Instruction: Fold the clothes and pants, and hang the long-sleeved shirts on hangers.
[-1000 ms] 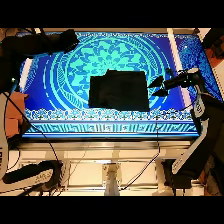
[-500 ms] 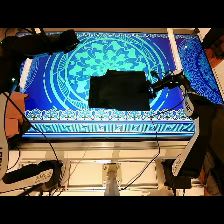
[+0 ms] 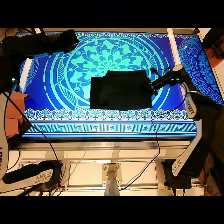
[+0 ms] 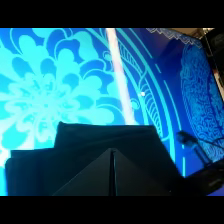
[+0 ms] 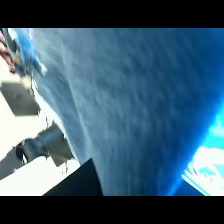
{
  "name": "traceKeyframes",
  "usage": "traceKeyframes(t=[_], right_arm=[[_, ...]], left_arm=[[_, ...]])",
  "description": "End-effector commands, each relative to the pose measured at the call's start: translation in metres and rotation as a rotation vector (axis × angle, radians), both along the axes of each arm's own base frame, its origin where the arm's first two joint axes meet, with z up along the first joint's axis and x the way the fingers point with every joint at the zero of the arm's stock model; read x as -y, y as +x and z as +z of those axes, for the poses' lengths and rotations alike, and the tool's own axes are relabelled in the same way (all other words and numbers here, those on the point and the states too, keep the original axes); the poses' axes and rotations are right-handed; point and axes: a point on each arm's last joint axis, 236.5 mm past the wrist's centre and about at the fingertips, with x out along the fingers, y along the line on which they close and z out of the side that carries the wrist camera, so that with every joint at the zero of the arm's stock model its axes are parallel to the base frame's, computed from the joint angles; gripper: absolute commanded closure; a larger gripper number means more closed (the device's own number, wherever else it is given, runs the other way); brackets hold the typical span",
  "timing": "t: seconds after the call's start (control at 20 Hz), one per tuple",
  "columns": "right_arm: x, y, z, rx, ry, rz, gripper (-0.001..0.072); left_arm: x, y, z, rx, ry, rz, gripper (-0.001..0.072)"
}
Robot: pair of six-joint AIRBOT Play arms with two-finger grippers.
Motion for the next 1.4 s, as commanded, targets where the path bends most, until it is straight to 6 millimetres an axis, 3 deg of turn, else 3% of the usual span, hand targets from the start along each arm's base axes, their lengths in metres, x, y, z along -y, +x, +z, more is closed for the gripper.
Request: traceKeyframes(t=[0.0,0.1,0.2,0.4,0.6,0.75,1.0,1.35], right_arm=[[0.055,0.016,0.043,0.073,-0.160,-0.171,0.0666],[0.108,0.018,0.063,0.124,-0.314,-0.283,0.0665],[0.158,0.004,0.079,0.101,-0.443,-0.391,0.0665],[0.219,-0.022,0.112,0.084,-0.531,-0.553,0.0665],[0.282,-0.063,0.144,0.081,-0.638,-0.700,0.0665],[0.333,-0.115,0.154,-0.003,-0.741,-0.802,0.0665],[0.397,-0.188,0.176,-0.056,-0.812,-1.013,0.0665],[0.430,-0.307,0.169,-0.327,-0.915,-1.155,0.0664]], left_arm=[[0.000,-0.001,0.003,0.005,-0.002,0.000,0.0688],[0.000,-0.002,0.004,0.005,-0.005,-0.001,0.0689],[0.000,-0.002,0.004,0.005,-0.005,-0.001,0.0688],[0.000,-0.002,0.004,0.006,-0.006,-0.001,0.0688],[0.000,-0.001,0.005,0.013,-0.007,0.003,0.0689],[-0.001,0.000,0.006,0.019,-0.008,0.006,0.0689],[-0.001,0.001,0.007,0.049,0.029,-0.014,0.0689],[-0.002,0.003,0.010,0.076,0.048,-0.020,0.0689]])
